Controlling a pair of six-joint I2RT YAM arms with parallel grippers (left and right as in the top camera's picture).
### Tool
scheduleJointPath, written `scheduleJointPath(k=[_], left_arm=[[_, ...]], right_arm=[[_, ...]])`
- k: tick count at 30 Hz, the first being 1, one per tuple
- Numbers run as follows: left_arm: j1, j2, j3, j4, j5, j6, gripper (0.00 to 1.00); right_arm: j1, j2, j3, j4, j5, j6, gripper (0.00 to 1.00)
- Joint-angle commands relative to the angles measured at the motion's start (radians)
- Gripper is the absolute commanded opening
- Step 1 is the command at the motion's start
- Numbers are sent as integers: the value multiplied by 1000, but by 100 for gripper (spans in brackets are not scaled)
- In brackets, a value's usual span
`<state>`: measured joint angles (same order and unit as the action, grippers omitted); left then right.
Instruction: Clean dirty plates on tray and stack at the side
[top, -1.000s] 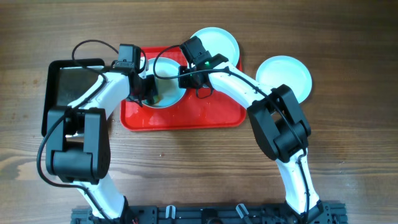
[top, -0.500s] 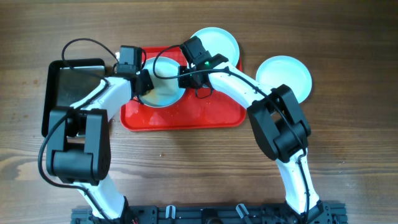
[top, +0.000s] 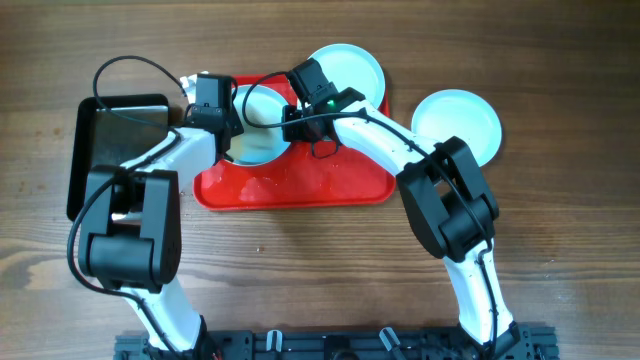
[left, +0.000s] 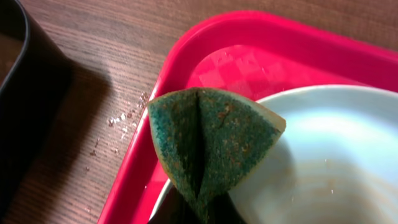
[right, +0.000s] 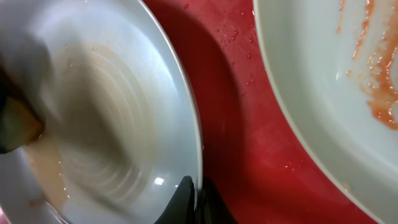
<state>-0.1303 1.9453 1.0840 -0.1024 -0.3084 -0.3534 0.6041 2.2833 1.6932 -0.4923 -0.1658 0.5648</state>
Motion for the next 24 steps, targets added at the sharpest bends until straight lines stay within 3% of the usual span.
scheduleJointPath(k=[1, 12, 15, 17, 22, 24], left_arm=[[20, 34, -18, 44, -185, -102, 4], [9, 31, -18, 269, -192, -137, 4], [14, -15, -14, 245, -169, -129, 4], [26, -80, -3, 150, -100, -125, 4], [126, -284, 23, -156, 186, -126, 4], [171, -348, 23, -251, 268, -126, 4]], right_arm=[[-3, 10, -5, -22, 8, -15, 4], [-3, 10, -5, -23, 8, -16, 4], [-3, 10, -5, -27, 8, -19, 4], [-3, 10, -5, -28, 8, -19, 5], [-3, 10, -5, -27, -6, -19, 41], [-3, 10, -6, -29, -28, -19, 42]])
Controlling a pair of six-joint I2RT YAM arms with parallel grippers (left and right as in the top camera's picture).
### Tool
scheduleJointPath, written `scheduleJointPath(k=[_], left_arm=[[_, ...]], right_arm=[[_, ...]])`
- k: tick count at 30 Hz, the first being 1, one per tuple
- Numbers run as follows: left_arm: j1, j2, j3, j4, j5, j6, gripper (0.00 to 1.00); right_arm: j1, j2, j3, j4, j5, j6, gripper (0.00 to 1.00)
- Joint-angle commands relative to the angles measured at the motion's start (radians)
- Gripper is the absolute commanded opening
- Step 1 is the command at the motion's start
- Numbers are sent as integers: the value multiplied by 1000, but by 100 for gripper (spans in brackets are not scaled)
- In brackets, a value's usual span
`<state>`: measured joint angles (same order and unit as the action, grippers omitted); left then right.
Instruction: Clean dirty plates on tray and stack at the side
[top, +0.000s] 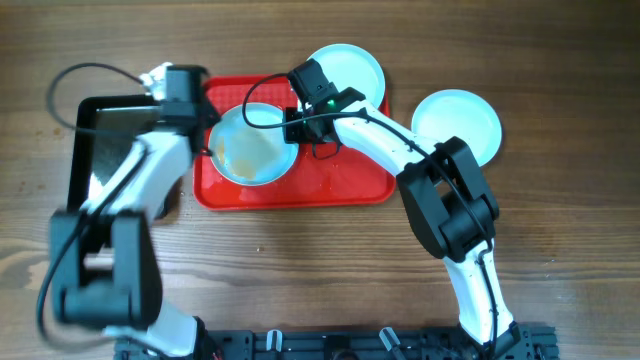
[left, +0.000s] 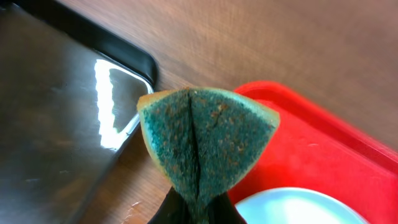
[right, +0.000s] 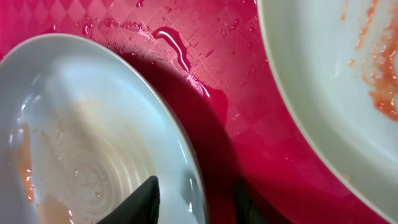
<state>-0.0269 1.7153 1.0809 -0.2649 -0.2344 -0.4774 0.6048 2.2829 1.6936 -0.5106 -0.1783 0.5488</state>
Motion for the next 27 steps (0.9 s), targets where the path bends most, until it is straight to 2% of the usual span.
scheduleJointPath(k=[1, 3, 6, 9, 10, 15, 20, 27], left_arm=[[89, -147, 26, -135, 216, -2, 4], [115, -185, 26, -199, 232, -2, 4], [125, -197, 26, -261, 249, 16, 4], [121, -193, 23, -322, 278, 69, 4], [121, -193, 23, -333, 278, 81, 4], [122, -193, 23, -350, 278, 81, 8], [122, -193, 23, -355, 259, 81, 4], [122, -193, 23, -351, 233, 80, 4]], right_arm=[[-4, 12, -6, -12, -22, -3, 42], [-4, 18, -6, -14, -42, 1, 40], [-4, 20, -22, -11, -90, 5, 31], [-3, 22, -59, -10, -137, 34, 13], [-3, 22, -69, -9, -146, 38, 4], [-13, 11, -64, -6, -182, 33, 4], [-63, -95, -58, -38, -172, -19, 4], [-56, -247, -58, -179, 137, -122, 4]])
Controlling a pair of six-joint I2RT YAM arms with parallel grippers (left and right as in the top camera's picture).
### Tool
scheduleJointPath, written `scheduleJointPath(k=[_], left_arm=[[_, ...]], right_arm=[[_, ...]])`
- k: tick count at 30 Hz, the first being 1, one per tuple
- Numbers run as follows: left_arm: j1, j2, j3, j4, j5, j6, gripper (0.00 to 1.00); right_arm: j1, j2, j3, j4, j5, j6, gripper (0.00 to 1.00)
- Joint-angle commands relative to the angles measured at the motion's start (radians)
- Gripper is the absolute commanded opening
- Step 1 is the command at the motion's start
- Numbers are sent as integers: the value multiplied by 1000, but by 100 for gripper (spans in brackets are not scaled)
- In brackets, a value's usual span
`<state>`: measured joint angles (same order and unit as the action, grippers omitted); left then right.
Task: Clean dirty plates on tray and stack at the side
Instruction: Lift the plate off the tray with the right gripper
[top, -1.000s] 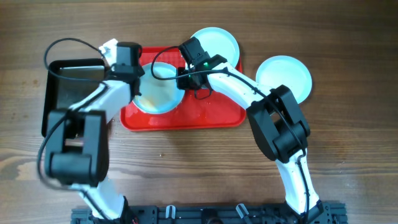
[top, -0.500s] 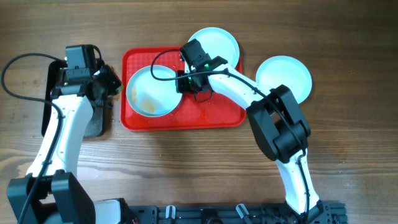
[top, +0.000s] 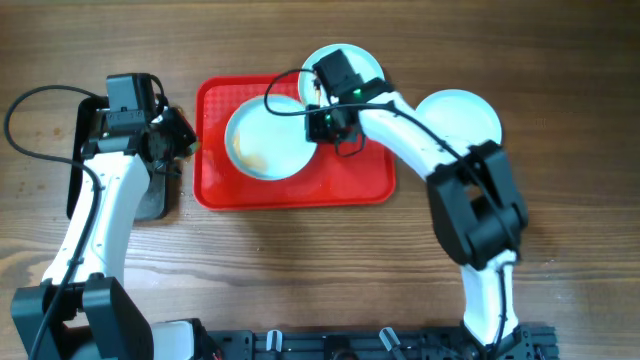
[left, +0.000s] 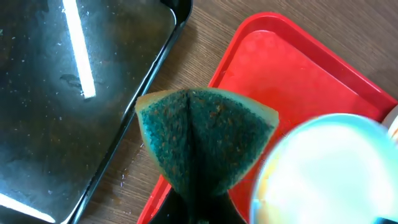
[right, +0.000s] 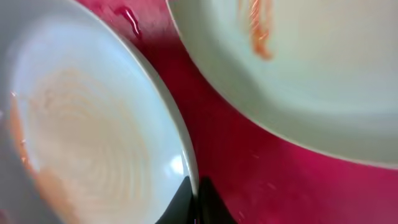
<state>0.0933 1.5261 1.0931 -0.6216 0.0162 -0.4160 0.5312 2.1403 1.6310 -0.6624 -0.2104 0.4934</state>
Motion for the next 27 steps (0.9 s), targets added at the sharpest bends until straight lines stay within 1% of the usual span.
scheduleJointPath(k=[1, 7, 11, 13, 17, 20, 23, 27], left_arm=[[2, -4, 10, 4, -17, 19, 4], [2, -4, 4, 3, -17, 19, 4], [2, -4, 4, 3, -17, 19, 4], [2, -4, 4, 3, -17, 19, 4], [2, -4, 4, 2, -17, 19, 4], [1, -4, 4, 3, -17, 19, 4], [2, -4, 4, 3, -17, 19, 4], [2, -4, 4, 3, -17, 19, 4]], right_arm=[[23, -127, 4, -40, 224, -76, 4], [100, -226, 4, -54, 561, -114, 4], [212, -235, 4, -66, 847, -154, 4], [286, -233, 4, -71, 1060, -154, 4], [361, -233, 4, -68, 1344, -154, 4], [402, -233, 4, -68, 1498, -167, 4], [435, -233, 4, -29, 1621, -204, 4], [458, -233, 4, 43, 1670, -285, 4]])
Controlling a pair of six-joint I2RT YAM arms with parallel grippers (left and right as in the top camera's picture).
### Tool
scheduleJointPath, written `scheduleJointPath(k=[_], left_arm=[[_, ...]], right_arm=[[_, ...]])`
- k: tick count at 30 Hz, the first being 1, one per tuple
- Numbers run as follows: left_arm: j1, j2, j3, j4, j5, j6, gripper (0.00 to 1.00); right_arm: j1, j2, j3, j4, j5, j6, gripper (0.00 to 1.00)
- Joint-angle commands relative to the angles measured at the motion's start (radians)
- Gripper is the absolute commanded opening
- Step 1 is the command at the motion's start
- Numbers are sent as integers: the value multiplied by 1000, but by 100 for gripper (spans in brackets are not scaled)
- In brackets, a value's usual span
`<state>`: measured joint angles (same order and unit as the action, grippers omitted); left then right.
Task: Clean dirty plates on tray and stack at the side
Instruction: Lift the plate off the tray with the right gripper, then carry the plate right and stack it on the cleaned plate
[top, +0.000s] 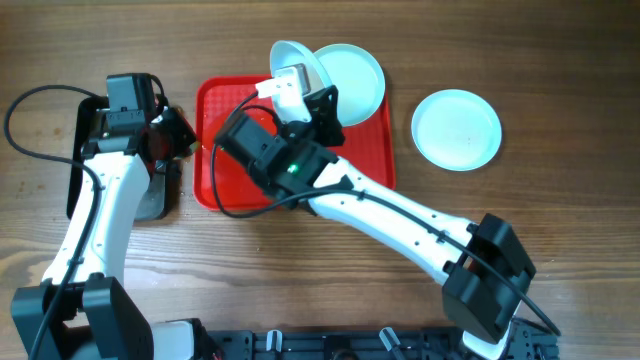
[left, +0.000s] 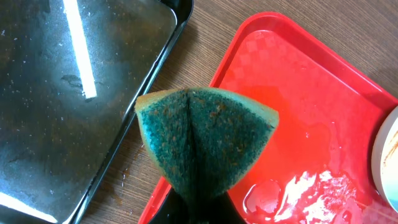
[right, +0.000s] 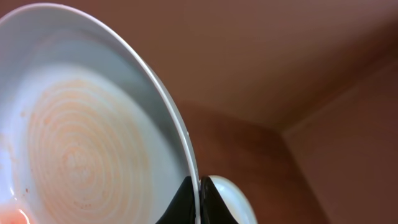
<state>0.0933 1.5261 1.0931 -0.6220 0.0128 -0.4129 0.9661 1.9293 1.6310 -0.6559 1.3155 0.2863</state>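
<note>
My right gripper (right: 199, 194) is shut on the rim of a white plate (right: 93, 137) with a faint orange smear. It holds the plate (top: 293, 58) tilted in the air over the back edge of the red tray (top: 375, 180). My left gripper (left: 198, 208) is shut on a folded green sponge (left: 205, 140) above the tray's left rim (left: 221, 74). A second white plate (top: 355, 72), its dirt not visible from overhead, lies at the tray's back right corner. One clean white plate (top: 457, 128) lies on the table to the right.
A black tray (top: 90, 150) lies left of the red one, and its glossy floor (left: 56, 93) shows a light's reflection. Water pools on the red tray's floor (left: 292, 193). My right arm (top: 380, 215) stretches across the tray's front right.
The smeared plate, lying on the tray with my right gripper on its rim, now hangs tilted above the tray's back edge. The right arm now reaches over the tray. The left arm has not moved.
First my left gripper held the sponge at the plate on the tray while the right gripper pinched its rim. Then the left arm was over the tray's back left corner and the right fingers stood apart. Later the right gripper pinched the rim again; now the plate is lifted.
</note>
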Motion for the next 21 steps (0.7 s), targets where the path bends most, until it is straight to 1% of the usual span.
scheduleJointPath(k=[1, 4, 7, 9, 11, 13, 17, 19, 21], left_arm=[[2, -4, 4, 4, -14, 16, 4], [2, -4, 4, 4, -14, 16, 4], [2, -4, 4, 3, -14, 16, 4], [2, -4, 4, 3, -14, 16, 4], [2, -4, 4, 3, -14, 16, 4], [2, -4, 4, 3, -14, 16, 4], [2, -4, 4, 3, -14, 16, 4], [2, -4, 4, 3, -14, 16, 4], [2, -4, 4, 3, -14, 16, 4]], right_arm=[[24, -22, 4, 50, 144, -83, 4], [23, -22, 4, 58, 106, -76, 4], [2, -22, 4, 20, -129, -77, 4], [-34, -24, 4, -24, -334, -69, 4], [-78, -30, 4, -66, -475, -26, 4], [-154, -44, 4, -110, -665, 12, 4], [-352, -78, 4, -143, -1039, 13, 4], [-502, -94, 4, -164, -1233, 13, 4], [-629, -97, 4, -187, -1347, 12, 4]])
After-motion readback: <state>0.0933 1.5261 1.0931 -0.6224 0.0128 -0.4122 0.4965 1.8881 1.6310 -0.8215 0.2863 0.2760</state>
